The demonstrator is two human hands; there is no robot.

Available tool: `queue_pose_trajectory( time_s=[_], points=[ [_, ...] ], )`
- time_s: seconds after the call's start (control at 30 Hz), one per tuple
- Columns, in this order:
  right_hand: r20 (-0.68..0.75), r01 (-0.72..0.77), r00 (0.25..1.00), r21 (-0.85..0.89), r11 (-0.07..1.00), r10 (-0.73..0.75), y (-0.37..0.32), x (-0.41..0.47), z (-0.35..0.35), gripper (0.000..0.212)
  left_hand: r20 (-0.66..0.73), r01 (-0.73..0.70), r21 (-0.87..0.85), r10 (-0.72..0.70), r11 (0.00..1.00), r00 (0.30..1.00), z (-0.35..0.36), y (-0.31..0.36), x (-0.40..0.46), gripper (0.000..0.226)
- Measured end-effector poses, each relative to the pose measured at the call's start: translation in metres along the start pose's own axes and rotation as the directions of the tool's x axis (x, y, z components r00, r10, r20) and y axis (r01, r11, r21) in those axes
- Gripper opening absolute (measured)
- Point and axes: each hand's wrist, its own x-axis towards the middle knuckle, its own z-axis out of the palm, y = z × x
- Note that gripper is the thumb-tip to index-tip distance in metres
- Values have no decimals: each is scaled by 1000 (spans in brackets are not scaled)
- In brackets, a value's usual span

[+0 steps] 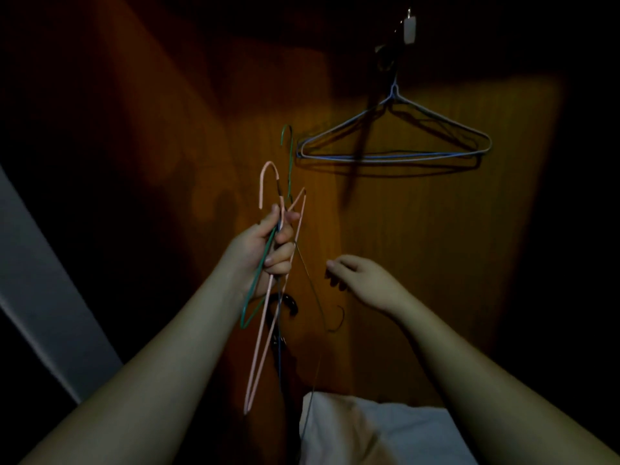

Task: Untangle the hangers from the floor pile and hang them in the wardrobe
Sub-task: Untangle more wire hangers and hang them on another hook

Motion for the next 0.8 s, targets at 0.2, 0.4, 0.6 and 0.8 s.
queue_pose_trajectory(
  time_s=[0.2,0.4,0.6,0.8],
  points=[
    [-210,-293,937,-31,956,280,48,-47,57,53,87,-85,69,79,994,993,-10,-10,-14,24],
    [41,-446,868,500,742,495,55,-77,90,51,131,-95,137,77,986,988,-9,-22,-27,49],
    [212,-431,775,866,253,595,46,-82,88,44,89,-72,-43,75,997,993,-7,-23,-42,19],
    [113,-368,759,887,280,641,40,-88,86,31,-76,-35,95,42,995,996,-8,-27,-56,20]
  ],
)
